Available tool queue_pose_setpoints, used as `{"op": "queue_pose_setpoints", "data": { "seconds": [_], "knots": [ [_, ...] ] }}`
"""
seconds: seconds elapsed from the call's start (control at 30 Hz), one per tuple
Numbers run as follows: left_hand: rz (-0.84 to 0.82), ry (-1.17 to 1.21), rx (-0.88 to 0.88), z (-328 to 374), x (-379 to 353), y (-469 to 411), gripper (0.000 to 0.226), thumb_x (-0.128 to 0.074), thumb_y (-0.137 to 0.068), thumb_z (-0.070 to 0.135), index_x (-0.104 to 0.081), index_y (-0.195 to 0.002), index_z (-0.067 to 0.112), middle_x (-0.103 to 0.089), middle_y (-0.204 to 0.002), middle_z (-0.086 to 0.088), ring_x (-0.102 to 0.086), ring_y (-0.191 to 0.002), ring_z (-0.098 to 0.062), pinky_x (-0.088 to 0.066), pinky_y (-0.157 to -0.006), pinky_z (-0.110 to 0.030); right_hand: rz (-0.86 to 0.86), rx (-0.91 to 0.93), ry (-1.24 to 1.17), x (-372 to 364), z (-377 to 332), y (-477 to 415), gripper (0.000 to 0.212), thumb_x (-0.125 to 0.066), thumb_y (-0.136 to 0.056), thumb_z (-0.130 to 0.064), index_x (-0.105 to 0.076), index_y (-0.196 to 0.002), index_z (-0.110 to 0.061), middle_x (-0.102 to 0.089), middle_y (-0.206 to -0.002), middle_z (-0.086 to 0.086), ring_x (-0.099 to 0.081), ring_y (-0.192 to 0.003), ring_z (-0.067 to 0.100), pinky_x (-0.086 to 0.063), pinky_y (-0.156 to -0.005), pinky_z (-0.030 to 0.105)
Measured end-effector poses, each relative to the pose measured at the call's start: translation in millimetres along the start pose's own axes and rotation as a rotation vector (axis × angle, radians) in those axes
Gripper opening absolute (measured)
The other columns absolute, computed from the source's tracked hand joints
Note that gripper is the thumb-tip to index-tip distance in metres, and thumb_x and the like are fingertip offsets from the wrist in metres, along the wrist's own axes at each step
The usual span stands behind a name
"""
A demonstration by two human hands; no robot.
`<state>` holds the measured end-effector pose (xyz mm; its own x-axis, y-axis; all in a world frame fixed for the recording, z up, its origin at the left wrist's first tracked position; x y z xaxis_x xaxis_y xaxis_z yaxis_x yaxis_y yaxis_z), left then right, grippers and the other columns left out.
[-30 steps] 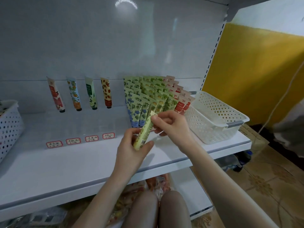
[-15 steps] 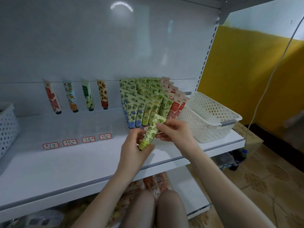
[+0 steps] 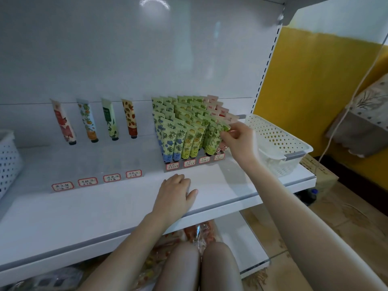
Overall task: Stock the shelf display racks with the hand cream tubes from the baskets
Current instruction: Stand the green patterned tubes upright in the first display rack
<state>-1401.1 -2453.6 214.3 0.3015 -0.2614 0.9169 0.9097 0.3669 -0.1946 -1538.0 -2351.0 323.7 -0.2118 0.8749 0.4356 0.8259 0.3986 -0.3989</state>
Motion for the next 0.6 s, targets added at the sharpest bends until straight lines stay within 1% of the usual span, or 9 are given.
{"op": "queue_pose_setpoints", "data": {
  "seconds": [0.07, 0.13, 0.2, 0.27, 0.33, 0.4, 0.5, 0.53, 0.6],
  "knots": [
    [0.005, 0.008, 0.007, 0, 1, 1, 0.092, 0.000, -0.066, 0.060, -0.059, -0.112, 0.007, -0.056, -0.121, -0.007, -0.046, -0.115, -0.022, -0.033, -0.097, -0.030, -0.015, 0.022, 0.023, -8, 0, -4, 0.010, -0.060, -0.086, -0.008, -0.061, -0.095, -0.004, -0.067, -0.081, 0.025, -0.064, -0.076, 0.038, -0.052, -0.070, 0.039],
    [0.003, -0.010, 0.010, -1, 1, 1, 0.092, 0.001, -0.066, 0.060, -0.058, -0.114, 0.009, -0.055, -0.123, -0.005, -0.044, -0.117, -0.020, -0.031, -0.098, -0.029, -0.024, 0.018, 0.033, -15, 0, -7, 0.009, -0.059, -0.086, -0.007, -0.060, -0.094, -0.002, -0.065, -0.082, 0.026, -0.060, -0.070, 0.030, -0.046, -0.063, 0.030],
    [0.005, -0.014, 0.015, -1, 0, 1, 0.092, 0.002, -0.065, 0.059, -0.058, -0.116, 0.010, -0.054, -0.124, -0.004, -0.043, -0.118, -0.019, -0.030, -0.098, -0.028, -0.031, 0.017, 0.055, -20, 1, -9, 0.013, -0.059, -0.087, -0.007, -0.060, -0.096, 0.002, -0.064, -0.084, 0.024, -0.055, -0.070, 0.025, -0.040, -0.060, 0.026],
    [0.011, -0.008, 0.018, -1, -1, 1, 0.091, 0.002, -0.066, 0.059, -0.057, -0.115, 0.011, -0.054, -0.123, -0.003, -0.044, -0.117, -0.018, -0.030, -0.098, -0.028, -0.046, 0.021, 0.063, -24, 0, -10, 0.017, -0.059, -0.088, -0.008, -0.059, -0.100, 0.004, -0.064, -0.085, 0.022, -0.057, -0.073, 0.030, -0.042, -0.061, 0.027],
    [0.022, 0.001, 0.017, -1, -1, 1, 0.091, 0.001, -0.066, 0.060, -0.058, -0.114, 0.011, -0.055, -0.123, -0.003, -0.044, -0.116, -0.018, -0.030, -0.098, -0.028, -0.064, 0.016, 0.054, -27, 0, -12, 0.020, -0.058, -0.089, -0.008, -0.058, -0.105, 0.005, -0.065, -0.091, 0.024, -0.061, -0.082, 0.036, -0.047, -0.068, 0.034],
    [0.027, 0.003, 0.016, -1, -1, 1, 0.091, 0.001, -0.066, 0.060, -0.059, -0.114, 0.010, -0.055, -0.123, -0.004, -0.045, -0.116, -0.018, -0.030, -0.098, -0.027, -0.083, 0.010, 0.055, -29, 0, -13, 0.023, -0.058, -0.090, -0.009, -0.057, -0.110, 0.003, -0.066, -0.095, 0.021, -0.063, -0.087, 0.033, -0.045, -0.069, 0.032],
    [0.035, 0.004, 0.017, 0, 0, 2, 0.091, 0.000, -0.066, 0.060, -0.059, -0.114, 0.010, -0.056, -0.123, -0.004, -0.045, -0.116, -0.017, -0.031, -0.099, -0.028, -0.104, 0.028, 0.113, -32, 1, -15, 0.017, -0.059, -0.090, -0.010, -0.060, -0.101, 0.003, -0.065, -0.087, 0.020, -0.062, -0.078, 0.032, -0.043, -0.064, 0.031],
    [0.039, 0.005, 0.017, 0, 0, 2, 0.091, 0.000, -0.066, 0.060, -0.059, -0.114, 0.010, -0.056, -0.123, -0.005, -0.045, -0.116, -0.018, -0.031, -0.098, -0.028, -0.112, 0.034, 0.128, -33, 1, -16, 0.016, -0.059, -0.090, -0.010, -0.061, -0.098, 0.003, -0.065, -0.084, 0.019, -0.059, -0.073, 0.030, -0.042, -0.061, 0.030],
    [0.043, 0.000, 0.016, 0, 0, 2, 0.091, 0.000, -0.066, 0.060, -0.059, -0.114, 0.010, -0.055, -0.123, -0.005, -0.045, -0.117, -0.018, -0.031, -0.098, -0.027, -0.128, 0.042, 0.157, -34, 1, -16, 0.011, -0.058, -0.090, -0.010, -0.063, -0.094, -0.001, -0.061, -0.078, 0.013, -0.051, -0.061, 0.022, -0.036, -0.052, 0.024]
  ]
}}
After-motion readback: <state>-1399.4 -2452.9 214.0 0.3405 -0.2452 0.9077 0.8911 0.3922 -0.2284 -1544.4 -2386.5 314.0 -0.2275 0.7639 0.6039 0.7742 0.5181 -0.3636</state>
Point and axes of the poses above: each hand's wrist, its own y-axis away from the middle knuckle, its own x-axis out of the back of the hand, z = x × y, the point moved 1 cm from there along -y, towards the middle knuckle
